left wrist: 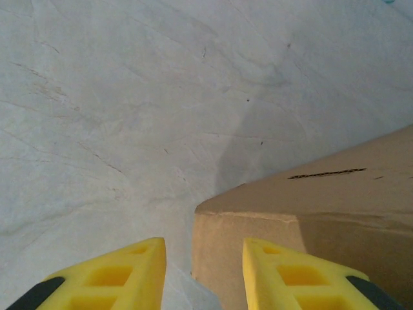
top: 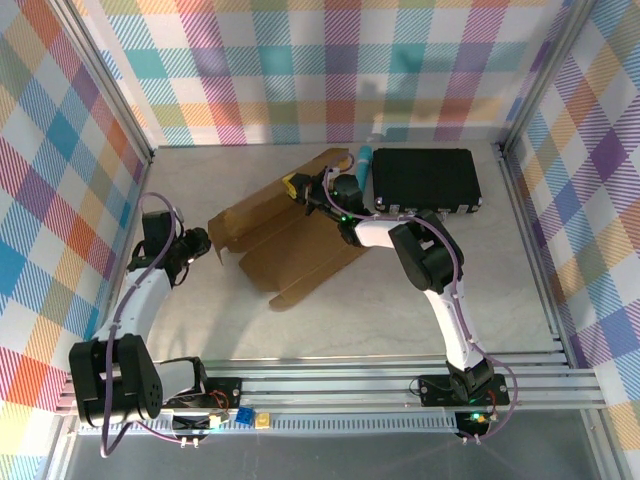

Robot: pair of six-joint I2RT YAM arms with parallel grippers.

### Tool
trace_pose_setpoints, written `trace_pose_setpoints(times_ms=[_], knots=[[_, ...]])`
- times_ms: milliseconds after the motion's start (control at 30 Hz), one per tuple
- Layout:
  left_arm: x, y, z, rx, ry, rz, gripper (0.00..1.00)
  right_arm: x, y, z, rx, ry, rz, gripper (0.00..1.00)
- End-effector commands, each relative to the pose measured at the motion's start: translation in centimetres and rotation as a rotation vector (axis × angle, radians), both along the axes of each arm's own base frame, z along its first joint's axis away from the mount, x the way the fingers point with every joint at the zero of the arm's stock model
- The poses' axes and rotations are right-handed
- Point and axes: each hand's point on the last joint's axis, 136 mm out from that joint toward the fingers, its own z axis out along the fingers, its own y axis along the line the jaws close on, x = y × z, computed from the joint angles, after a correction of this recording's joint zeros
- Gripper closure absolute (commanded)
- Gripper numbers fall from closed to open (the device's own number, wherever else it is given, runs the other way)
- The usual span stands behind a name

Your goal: Fold the paper box

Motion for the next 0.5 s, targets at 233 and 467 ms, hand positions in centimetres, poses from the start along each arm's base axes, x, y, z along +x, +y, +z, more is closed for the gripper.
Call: trace_pose_setpoints(times_ms=[233,467], knots=[[3.2,-0.8,-0.6,0.042,-0.040,-0.143,0.60,0.4,0.2,-1.1,-0.017,0.013,0.008,1.00],[3.4,-3.5,-0.8,0.050,-0.063,-0.250,0.56,0.6,0.3,-0.9,-0.010,0.013,0.008,1.00]])
